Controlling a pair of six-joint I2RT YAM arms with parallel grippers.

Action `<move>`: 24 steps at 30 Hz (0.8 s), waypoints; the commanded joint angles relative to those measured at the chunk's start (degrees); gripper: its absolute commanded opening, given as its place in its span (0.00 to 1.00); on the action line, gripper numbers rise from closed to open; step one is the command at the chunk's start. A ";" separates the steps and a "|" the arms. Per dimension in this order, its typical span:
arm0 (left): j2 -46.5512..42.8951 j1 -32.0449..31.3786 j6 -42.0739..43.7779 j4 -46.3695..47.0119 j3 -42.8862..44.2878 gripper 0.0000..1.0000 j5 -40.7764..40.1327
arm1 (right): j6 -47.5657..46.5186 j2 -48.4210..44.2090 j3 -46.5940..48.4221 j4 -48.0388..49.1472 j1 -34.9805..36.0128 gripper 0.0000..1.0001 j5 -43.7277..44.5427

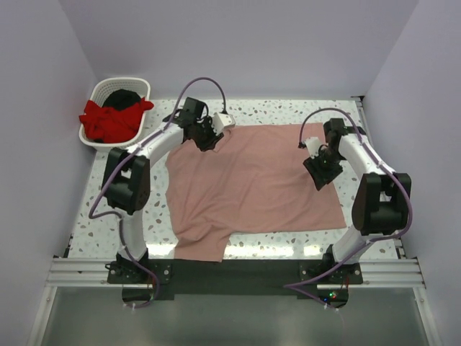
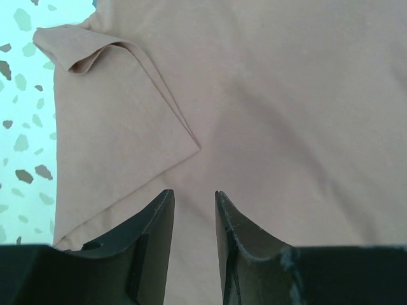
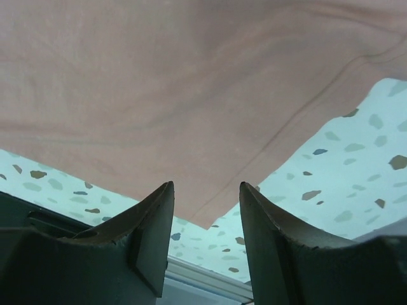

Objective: Fold and stack the t-shirts
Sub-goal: Flatten the tshirt out

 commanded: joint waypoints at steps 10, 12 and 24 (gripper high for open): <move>11.29 0.14 -1.67 2.79 9.64 0.37 1.34 | -0.54 -2.80 -9.59 2.08 0.01 0.48 3.91; 11.83 0.05 -1.67 2.78 9.82 0.37 1.61 | -0.63 -2.36 -10.12 2.52 0.01 0.48 4.17; 14.99 0.14 -2.55 3.04 10.61 0.37 2.67 | -0.90 -0.95 -10.30 3.40 -0.08 0.48 4.70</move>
